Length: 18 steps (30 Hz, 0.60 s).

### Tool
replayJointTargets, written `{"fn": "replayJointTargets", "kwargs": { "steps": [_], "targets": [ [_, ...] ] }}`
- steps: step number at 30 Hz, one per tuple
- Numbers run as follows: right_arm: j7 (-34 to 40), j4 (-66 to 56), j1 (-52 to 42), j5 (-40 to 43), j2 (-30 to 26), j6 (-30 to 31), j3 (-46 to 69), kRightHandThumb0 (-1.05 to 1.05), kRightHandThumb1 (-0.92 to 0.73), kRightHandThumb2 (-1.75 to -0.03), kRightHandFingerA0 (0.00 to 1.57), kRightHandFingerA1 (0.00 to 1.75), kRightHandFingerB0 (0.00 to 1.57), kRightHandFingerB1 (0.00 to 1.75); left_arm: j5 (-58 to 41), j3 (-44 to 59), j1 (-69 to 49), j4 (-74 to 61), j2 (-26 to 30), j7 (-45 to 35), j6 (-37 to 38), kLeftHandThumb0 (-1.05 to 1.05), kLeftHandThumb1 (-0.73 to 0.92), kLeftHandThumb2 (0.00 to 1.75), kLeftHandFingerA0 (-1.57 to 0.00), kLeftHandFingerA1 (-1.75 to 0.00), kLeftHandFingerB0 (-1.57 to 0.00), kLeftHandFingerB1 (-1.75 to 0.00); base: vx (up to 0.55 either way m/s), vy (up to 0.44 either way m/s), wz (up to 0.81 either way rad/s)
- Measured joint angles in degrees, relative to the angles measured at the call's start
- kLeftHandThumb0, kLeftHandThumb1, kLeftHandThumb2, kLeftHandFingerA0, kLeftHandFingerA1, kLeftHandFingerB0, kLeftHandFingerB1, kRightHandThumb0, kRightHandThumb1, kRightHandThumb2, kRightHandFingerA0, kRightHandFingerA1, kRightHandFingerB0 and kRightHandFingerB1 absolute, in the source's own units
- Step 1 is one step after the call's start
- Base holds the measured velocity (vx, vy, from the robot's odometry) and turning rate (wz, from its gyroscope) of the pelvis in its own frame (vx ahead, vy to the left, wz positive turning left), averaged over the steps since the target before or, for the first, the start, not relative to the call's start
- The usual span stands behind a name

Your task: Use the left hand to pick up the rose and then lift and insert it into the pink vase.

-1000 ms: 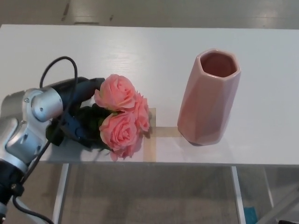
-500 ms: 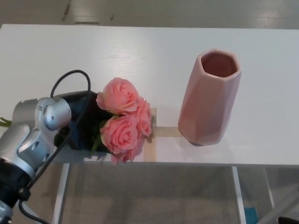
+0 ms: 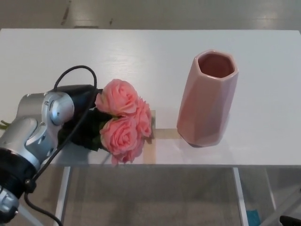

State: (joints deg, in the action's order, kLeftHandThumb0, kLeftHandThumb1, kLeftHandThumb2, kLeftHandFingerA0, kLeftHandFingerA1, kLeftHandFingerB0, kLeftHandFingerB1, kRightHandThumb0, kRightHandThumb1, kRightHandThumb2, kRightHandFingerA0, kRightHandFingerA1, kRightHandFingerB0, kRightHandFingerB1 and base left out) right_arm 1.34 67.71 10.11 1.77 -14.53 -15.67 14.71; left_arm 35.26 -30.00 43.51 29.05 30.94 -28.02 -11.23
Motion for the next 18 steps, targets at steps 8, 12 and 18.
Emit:
{"fn": "replayJointTargets", "kwargs": {
  "steps": [8, 12, 18],
  "targets": [
    [0.01, -0.14, 0.61, 0.08, 0.04, 0.01, 0.02, -0.23, -0.64, -0.58, 0.59, 0.50, 0.59, 0.49, 0.65, 2.89, -2.65, -0.13, -1.58, 7.15, 3.05, -0.25, 0.80, 0.64, -0.78, -1.17, -0.77, -0.52, 0.00, 0.000, 0.00],
    [0.00, -0.14, 0.71, 0.15, 0.04, 0.01, 0.02, -0.24, -0.65, -0.59, 0.59, 0.50, 0.59, 0.49, 0.11, 4.97, -4.00, 0.34, -2.34, 9.92, 5.43, -0.23, 0.81, 0.65, -0.79, -1.16, -0.84, -0.59, 0.00, 0.000, 0.00],
    [0.00, -0.14, 0.75, 0.41, 0.04, 0.01, 0.09, -0.23, -0.64, -0.58, 0.60, 0.50, 0.59, 0.49, -0.62, 7.49, -5.05, 0.57, -2.60, 11.70, 8.05, -0.20, 0.82, 0.64, -0.72, -1.33, -0.85, -0.65, 0.00, 0.000, 0.00]
  ]
}}
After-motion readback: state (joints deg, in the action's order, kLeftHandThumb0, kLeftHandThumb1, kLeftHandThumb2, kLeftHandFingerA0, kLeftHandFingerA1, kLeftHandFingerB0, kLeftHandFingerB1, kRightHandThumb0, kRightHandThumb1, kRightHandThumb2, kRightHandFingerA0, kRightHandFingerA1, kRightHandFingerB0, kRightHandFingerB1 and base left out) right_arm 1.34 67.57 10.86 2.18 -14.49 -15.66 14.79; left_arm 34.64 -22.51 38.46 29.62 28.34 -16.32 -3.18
